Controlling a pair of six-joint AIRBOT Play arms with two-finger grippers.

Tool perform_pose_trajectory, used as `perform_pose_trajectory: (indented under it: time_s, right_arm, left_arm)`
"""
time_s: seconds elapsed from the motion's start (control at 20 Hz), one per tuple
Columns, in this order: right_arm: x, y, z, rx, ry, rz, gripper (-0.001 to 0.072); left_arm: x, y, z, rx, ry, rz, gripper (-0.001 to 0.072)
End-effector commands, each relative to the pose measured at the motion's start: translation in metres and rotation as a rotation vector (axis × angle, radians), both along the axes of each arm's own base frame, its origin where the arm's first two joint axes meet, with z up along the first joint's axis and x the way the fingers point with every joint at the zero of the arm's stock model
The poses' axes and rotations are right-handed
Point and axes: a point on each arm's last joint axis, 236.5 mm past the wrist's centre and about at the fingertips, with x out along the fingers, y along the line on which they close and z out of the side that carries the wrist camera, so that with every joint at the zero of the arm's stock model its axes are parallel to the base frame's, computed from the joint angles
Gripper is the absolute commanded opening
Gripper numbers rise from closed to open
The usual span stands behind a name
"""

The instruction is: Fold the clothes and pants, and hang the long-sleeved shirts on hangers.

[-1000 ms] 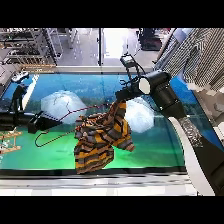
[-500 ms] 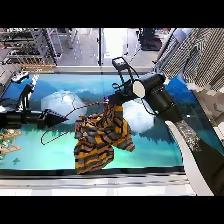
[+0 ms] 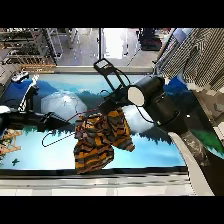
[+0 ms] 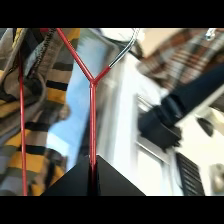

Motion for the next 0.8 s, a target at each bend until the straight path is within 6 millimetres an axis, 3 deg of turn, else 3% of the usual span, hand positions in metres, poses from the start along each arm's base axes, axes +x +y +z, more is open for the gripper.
perform_pose_trajectory:
  time_s: [0.0, 0.1, 0.3, 0.5, 0.65, 0.75]
  right_arm:
    - [-0.010, -0.014, 0.003, -0.106, -0.031, 0.039, 0.0017]
    - [-0.005, -0.028, -0.001, -0.135, -0.019, 0.007, 0.0017]
    - [0.016, -0.025, 0.001, -0.074, -0.049, -0.066, 0.0017]
    - [0.038, -0.034, -0.022, -0.116, -0.042, -0.165, 0.0016]
    - [0.045, -0.023, -0.025, -0.059, -0.036, -0.175, 0.0016]
    - [0.034, -0.010, -0.022, -0.026, -0.019, -0.143, 0.0016]
  left_arm:
    - [-0.015, 0.004, 0.003, -0.024, 0.031, -0.065, 0.0013]
    - [-0.015, 0.008, 0.006, -0.034, 0.043, -0.058, 0.0013]
    - [-0.014, 0.008, 0.009, -0.048, 0.046, -0.052, 0.0013]
    - [-0.010, 0.005, 0.022, -0.105, 0.029, -0.040, 0.0013]
    - [-0.014, -0.002, 0.022, -0.107, 0.032, -0.062, 0.0013]
    - [-0.009, -0.006, 0.017, -0.102, 0.045, -0.052, 0.0013]
